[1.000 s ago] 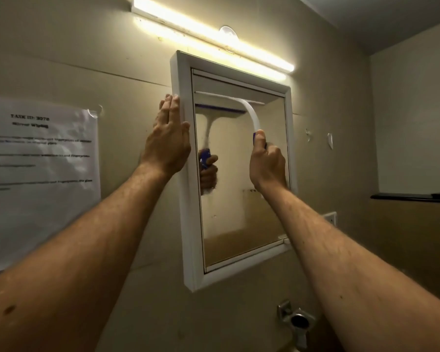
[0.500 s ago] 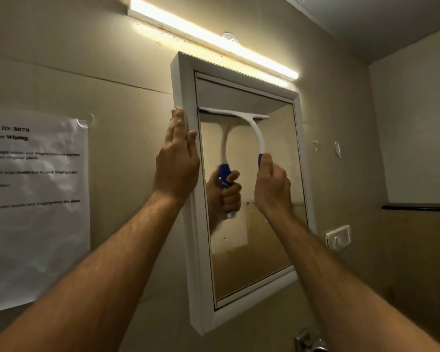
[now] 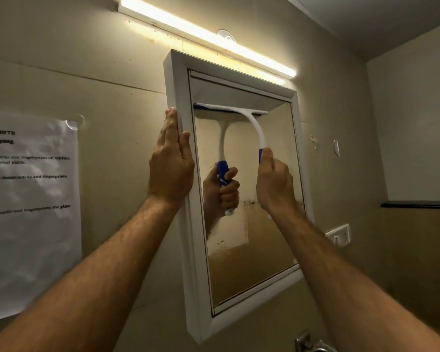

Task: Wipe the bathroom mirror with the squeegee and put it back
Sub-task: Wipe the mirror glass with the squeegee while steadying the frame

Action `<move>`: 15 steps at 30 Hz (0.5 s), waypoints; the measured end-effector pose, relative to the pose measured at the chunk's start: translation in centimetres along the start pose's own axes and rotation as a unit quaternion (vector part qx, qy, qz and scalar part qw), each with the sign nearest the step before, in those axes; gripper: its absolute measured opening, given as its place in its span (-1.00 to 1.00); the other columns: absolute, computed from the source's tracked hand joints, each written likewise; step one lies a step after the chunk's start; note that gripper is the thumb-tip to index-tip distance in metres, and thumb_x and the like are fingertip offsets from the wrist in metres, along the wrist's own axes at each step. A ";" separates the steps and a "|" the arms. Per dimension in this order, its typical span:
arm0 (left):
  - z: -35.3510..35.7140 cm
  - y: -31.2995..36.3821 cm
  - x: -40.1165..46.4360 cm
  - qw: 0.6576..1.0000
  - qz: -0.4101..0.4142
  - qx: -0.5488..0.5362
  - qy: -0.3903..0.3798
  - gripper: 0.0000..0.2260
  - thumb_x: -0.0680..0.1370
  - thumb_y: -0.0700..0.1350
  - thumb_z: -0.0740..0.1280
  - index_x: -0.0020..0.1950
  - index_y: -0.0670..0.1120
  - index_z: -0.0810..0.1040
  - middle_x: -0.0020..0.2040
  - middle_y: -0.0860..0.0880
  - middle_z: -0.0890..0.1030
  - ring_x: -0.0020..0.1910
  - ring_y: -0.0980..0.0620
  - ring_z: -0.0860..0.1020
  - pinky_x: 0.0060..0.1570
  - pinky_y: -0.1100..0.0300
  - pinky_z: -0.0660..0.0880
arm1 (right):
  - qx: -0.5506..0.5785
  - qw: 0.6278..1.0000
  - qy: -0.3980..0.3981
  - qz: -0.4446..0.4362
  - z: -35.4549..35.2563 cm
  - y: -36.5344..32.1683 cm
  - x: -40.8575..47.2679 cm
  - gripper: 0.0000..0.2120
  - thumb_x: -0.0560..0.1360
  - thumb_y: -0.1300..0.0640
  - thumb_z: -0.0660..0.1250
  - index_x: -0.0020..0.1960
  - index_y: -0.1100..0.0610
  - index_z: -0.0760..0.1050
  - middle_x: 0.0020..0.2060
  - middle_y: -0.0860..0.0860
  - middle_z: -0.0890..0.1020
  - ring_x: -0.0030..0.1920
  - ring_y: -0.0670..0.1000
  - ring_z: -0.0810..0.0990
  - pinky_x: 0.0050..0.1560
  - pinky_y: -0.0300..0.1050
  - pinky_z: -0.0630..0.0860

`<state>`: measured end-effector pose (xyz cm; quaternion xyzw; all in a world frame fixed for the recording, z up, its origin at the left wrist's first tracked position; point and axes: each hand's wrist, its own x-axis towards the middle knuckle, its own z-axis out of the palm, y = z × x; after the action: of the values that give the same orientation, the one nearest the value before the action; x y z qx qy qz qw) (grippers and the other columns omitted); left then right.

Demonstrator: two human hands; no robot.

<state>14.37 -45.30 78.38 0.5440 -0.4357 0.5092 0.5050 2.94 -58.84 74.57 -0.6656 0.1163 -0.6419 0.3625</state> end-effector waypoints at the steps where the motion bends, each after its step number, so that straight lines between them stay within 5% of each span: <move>1: 0.0 0.1 0.0 1.000 -0.001 -0.002 0.000 -0.53 0.72 -0.05 0.08 0.62 -0.10 0.12 0.60 -0.06 0.23 0.55 -0.03 0.28 0.47 0.11 0.31 | 0.006 1.000 -0.004 0.002 -0.2 0.0 -0.1 -0.54 0.59 -0.23 -0.07 -0.28 0.01 0.36 -0.46 -0.05 0.36 -0.46 -0.07 0.32 -0.42 -0.12 0.29; 8: -0.3 0.1 0.1 1.000 -0.003 -0.005 -0.008 -0.53 0.72 -0.06 0.09 0.62 -0.11 0.11 0.60 -0.06 0.21 0.56 0.00 0.23 0.48 0.15 0.27 | -0.005 1.000 0.024 -0.015 0.0 -3.8 2.5 -0.54 0.61 -0.20 -0.07 -0.32 0.00 0.34 -0.49 -0.08 0.34 -0.52 -0.13 0.29 -0.49 -0.22 0.23; 15: -0.1 -0.1 0.0 1.000 -0.010 -0.017 -0.009 -0.52 0.71 -0.04 0.10 0.62 -0.09 0.11 0.60 -0.04 0.20 0.57 0.02 0.21 0.44 0.26 0.21 | -0.001 1.000 0.005 0.006 0.2 -0.2 -0.5 -0.55 0.60 -0.22 -0.07 -0.28 0.01 0.35 -0.47 -0.05 0.35 -0.48 -0.08 0.31 -0.46 -0.16 0.26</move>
<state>14.41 -45.18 78.39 0.5438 -0.4432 0.4919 0.5156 2.96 -58.32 74.33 -0.6618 0.1227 -0.6433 0.3648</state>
